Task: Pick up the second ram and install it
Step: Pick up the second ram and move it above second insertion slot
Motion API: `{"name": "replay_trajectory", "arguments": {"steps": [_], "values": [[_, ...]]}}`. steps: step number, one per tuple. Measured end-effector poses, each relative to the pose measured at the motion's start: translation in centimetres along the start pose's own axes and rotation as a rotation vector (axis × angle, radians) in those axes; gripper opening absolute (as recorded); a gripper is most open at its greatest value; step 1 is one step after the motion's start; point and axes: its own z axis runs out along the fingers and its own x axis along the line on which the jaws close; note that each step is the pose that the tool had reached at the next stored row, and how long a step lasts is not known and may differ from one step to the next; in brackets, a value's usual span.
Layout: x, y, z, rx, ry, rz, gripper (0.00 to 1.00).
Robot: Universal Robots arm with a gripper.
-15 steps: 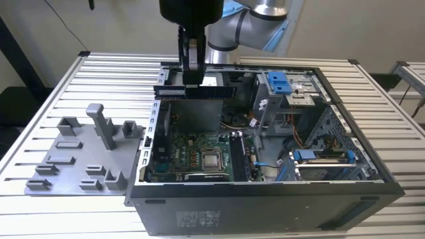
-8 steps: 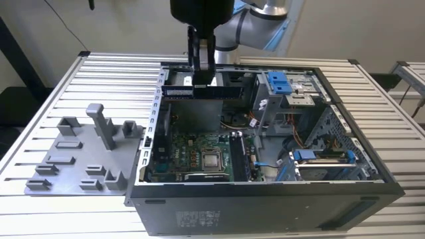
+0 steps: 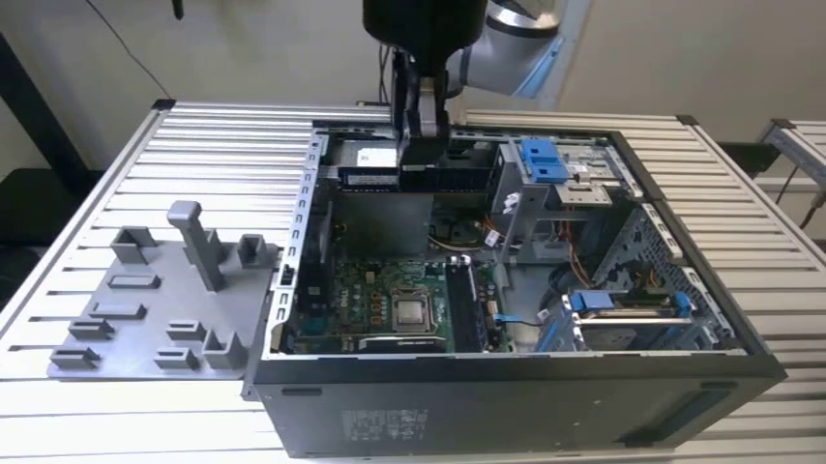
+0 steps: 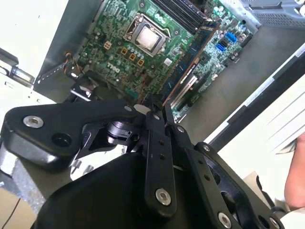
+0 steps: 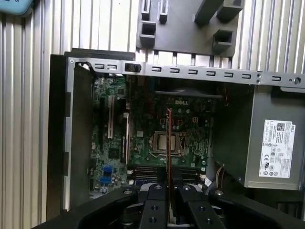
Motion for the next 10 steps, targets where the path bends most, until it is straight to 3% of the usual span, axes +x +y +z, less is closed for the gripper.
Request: {"name": "replay_trajectory", "arguments": {"steps": [10], "values": [[0.08,-1.91,0.00,0.0000,0.0000,-0.002,0.14]]}}
